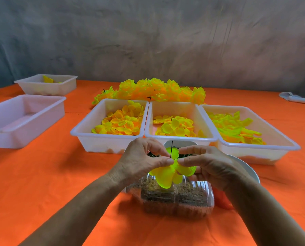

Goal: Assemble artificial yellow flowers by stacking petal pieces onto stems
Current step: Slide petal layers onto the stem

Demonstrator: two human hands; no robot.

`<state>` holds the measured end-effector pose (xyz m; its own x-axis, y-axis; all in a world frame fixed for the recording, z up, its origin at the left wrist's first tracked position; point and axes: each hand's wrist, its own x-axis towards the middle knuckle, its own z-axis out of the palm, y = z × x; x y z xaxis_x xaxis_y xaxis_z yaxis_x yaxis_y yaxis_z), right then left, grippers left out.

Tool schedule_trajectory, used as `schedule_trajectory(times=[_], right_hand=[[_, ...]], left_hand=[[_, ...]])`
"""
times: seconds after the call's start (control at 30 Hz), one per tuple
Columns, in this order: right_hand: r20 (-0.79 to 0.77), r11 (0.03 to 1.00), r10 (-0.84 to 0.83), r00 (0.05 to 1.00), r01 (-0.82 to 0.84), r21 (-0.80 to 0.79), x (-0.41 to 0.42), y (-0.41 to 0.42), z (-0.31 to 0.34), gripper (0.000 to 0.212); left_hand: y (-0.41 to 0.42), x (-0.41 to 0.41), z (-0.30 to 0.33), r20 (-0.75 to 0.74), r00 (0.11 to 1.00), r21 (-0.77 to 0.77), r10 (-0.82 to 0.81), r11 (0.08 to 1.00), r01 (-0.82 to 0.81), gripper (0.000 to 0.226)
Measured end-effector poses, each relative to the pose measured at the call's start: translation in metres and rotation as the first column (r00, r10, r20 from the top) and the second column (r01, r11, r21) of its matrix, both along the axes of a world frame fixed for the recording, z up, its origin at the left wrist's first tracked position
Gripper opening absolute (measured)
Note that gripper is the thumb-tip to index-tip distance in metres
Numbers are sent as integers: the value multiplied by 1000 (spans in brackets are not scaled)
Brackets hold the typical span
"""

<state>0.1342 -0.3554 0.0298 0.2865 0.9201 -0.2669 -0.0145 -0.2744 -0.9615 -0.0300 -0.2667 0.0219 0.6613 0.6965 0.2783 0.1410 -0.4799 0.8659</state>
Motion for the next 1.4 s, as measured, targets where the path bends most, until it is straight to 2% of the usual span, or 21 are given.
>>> schedule_trajectory(times=[0.17, 0.3, 0.47, 0.63, 0.73, 0.83, 0.93, 1.03, 1.1, 1.17, 1.23, 1.33, 1.4], right_hand=[[-51, 1000, 1, 999, 0, 23, -1, -4, 1, 44], [-41, 998, -64, 997, 65, 15, 1, -2, -1, 36], [142, 999, -32, 989, 33, -6, 6, -4, 1, 25], [267, 971, -203, 942, 158, 181, 22, 17, 6, 13], [474, 947, -281, 835, 160, 280, 30, 48, 2, 12], [690, 966, -235, 685, 89, 241, 37, 86, -7, 19], [882, 998, -9, 471, -50, 37, 39, 123, -11, 42], [956, 977, 195, 218, -125, -171, 36, 153, -11, 57], [946, 952, 297, 129, -116, -283, 36, 166, -10, 57], [919, 922, 385, 81, -80, -379, 38, 171, -9, 55], [914, 917, 399, 74, -44, -397, 38, 173, -9, 52], [945, 967, 246, 214, 18, -255, 38, 170, -14, 48], [950, 992, 49, 307, 95, -82, 42, 160, -13, 45]], left_hand=[[1, 1, -6, 17, 1000, 19, 15, 1000, -15, 13], [0, 1, -11, 40, 999, -16, 30, 999, -29, 15], [3, 0, -11, 41, 999, -2, 5, 1000, -5, 17], [7, -1, -5, -6, 998, 26, -56, 998, 56, 20], [7, 0, -6, -9, 998, 24, -63, 998, 63, 16], [8, 2, -8, 7, 999, 7, -40, 999, 40, 19], [8, 2, -9, 3, 999, 10, -38, 999, 38, 19], [8, 2, -9, 1, 1000, 20, -21, 1000, 21, 10], [8, 2, -10, -9, 1000, 34, -5, 999, 5, 9], [8, 2, -11, -22, 1000, 51, 0, 999, 1, 10], [8, 2, -11, -24, 1000, 58, -1, 998, 3, 9], [9, 2, -10, -30, 1000, 58, -3, 998, 5, 8], [10, 1, -11, -19, 1000, 48, -11, 999, 12, 12]])
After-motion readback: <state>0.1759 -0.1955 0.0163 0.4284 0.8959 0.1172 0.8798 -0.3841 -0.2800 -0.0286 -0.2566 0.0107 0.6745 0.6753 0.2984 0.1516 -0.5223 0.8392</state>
